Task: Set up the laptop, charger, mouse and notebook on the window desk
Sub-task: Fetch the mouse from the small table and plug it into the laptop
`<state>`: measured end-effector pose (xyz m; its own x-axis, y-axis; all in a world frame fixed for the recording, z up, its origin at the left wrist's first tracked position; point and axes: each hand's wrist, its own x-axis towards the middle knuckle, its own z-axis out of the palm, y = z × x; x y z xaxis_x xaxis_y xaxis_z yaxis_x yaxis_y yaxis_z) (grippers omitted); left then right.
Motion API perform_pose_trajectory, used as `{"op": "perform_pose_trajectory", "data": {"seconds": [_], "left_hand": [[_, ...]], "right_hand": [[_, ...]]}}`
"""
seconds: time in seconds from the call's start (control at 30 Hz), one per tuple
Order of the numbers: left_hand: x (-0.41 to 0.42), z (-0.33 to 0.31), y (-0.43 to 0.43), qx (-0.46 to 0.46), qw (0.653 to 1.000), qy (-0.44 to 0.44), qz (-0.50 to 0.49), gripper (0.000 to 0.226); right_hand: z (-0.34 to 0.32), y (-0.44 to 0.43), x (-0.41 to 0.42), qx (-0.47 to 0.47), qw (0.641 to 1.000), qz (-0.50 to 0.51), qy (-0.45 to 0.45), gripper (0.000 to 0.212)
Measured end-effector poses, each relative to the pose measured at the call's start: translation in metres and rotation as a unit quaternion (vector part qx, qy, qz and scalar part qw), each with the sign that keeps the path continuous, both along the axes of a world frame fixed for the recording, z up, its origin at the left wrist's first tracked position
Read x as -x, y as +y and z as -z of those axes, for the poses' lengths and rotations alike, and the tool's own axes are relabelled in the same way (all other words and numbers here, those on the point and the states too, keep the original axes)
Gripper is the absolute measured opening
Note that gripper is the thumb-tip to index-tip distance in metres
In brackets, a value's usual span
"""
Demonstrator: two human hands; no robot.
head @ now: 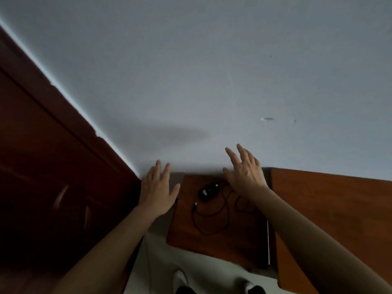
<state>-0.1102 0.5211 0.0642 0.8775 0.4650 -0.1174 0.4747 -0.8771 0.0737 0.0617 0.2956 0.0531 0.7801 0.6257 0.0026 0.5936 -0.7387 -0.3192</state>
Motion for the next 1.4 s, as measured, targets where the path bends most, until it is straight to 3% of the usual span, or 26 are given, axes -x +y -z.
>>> {"op": "perform_pose_trajectory", "data": {"seconds": [0.27, 0.43, 0.57, 0.7, 0.8, 0.93, 1.03, 1.2, 1.4], "left_hand": [[-0.052, 0.076, 0.044, 0.064, 0.990, 0.082, 0.091, 0.072], [-0.046, 0.153, 0.034, 0.137, 0.978, 0.135, 0.079, 0.066], [-0.035, 0.213, 0.025, 0.185, 0.968, 0.171, 0.013, 0.065], [-0.031, 0.256, 0.020, 0.153, 0.972, 0.181, 0.007, 0.060], [-0.032, 0.279, 0.018, 0.115, 0.978, 0.174, 0.009, 0.066], [-0.030, 0.293, 0.018, 0.120, 0.984, 0.135, -0.014, 0.061], [-0.026, 0.297, 0.013, 0.166, 0.980, 0.100, -0.047, 0.043], [-0.016, 0.300, 0.005, 0.221, 0.964, 0.089, -0.115, 0.020], [-0.009, 0.267, 0.003, 0.223, 0.963, 0.060, -0.141, 0.016]], "right_hand": [[0.051, 0.013, 0.013, 0.043, 0.988, 0.136, 0.056, 0.068], [0.125, 0.011, 0.030, 0.073, 0.977, 0.154, 0.129, 0.067], [0.182, 0.018, 0.038, 0.086, 0.971, 0.141, 0.173, 0.066], [0.219, 0.042, 0.031, 0.056, 0.973, 0.123, 0.189, 0.065], [0.239, 0.070, 0.018, 0.033, 0.983, 0.102, 0.152, 0.065], [0.262, 0.101, 0.001, 0.093, 0.990, -0.022, 0.101, 0.079], [0.274, 0.104, 0.001, 0.143, 0.981, -0.083, 0.097, 0.075], [0.274, 0.073, 0.015, 0.179, 0.970, 0.008, 0.163, 0.070], [0.246, 0.014, 0.029, 0.099, 0.947, 0.143, 0.271, 0.070]]}}
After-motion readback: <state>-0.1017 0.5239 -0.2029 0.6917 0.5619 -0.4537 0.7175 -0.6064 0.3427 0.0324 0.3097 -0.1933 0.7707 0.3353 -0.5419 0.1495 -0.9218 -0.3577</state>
